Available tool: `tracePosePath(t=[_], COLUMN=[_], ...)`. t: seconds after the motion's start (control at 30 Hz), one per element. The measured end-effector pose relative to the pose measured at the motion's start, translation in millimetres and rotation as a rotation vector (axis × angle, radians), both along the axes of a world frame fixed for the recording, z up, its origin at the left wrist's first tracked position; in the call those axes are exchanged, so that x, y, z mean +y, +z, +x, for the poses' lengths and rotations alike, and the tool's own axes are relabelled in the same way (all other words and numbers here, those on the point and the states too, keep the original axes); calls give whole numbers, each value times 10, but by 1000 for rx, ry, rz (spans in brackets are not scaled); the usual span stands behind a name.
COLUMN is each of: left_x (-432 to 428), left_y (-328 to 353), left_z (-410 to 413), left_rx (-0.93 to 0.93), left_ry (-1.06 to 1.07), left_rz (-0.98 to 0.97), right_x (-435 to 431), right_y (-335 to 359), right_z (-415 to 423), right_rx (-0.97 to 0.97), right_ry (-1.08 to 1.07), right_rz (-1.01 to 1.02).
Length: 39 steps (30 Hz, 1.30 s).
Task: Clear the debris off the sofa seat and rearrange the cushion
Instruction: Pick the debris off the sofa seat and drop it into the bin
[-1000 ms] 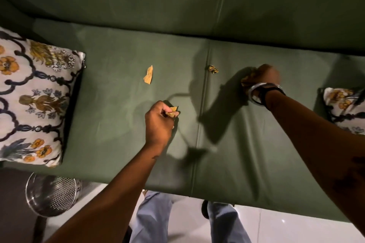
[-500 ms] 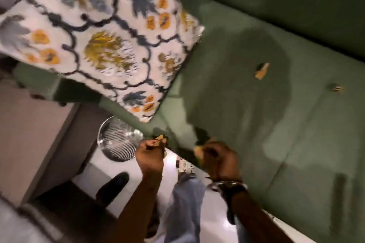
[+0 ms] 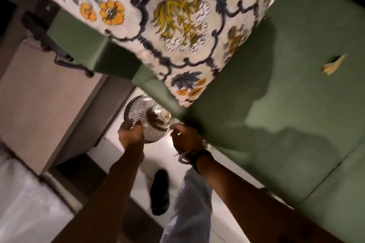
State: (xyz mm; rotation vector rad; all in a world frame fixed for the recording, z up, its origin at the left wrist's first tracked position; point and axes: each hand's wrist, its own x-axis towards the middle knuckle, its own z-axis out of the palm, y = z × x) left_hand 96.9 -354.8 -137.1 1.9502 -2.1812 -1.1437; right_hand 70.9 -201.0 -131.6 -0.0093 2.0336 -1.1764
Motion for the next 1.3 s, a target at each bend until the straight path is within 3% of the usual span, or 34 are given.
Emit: tracePosePath(t=[0.1, 0.2, 0.27, 0.37, 0.47, 0.7, 0.83, 0.93, 1.03, 1.17, 1.23, 1.3], left_x=[649, 1510, 2092, 2885, 3556, 4019, 3795, 3226, 2307, 1063, 588, 209], left_y=[339, 619, 684, 544, 275, -174, 31, 301, 360, 269, 187, 88], left_z=[-150, -403, -720, -1309, -1896, -2399, -1929, -1291, -675, -178, -94, -91], left_rx=[187, 368, 386, 429, 372, 287, 382, 517, 444, 405, 338, 211], left_ry=[-255, -618, -724, -873, -1047, -1251, -1083, -812, -554, -60, 73, 86], left_rz=[-96, 77, 199, 225, 127, -45, 57, 156, 126, 134, 210, 272], right_x=[840, 1930, 2718, 3745, 4452, 4799, 4431, 3548, 2335, 789, 217, -175], right_y=[240, 438, 483, 355, 111, -134, 57, 258, 391, 406, 301, 238], right_z=[-161, -503, -745, -1136, -1454, -1533, -1246, -858, -367, -43, -31, -144], right_rx=[120, 446, 568, 437, 311, 489, 505, 516, 462, 281, 341, 186], right_ry=[-43, -228, -367, -585, -718, -508, -549, -502, -364, -165, -110, 36], right_rz=[107, 352, 548, 819, 818, 817, 705, 493, 252, 45, 22, 28])
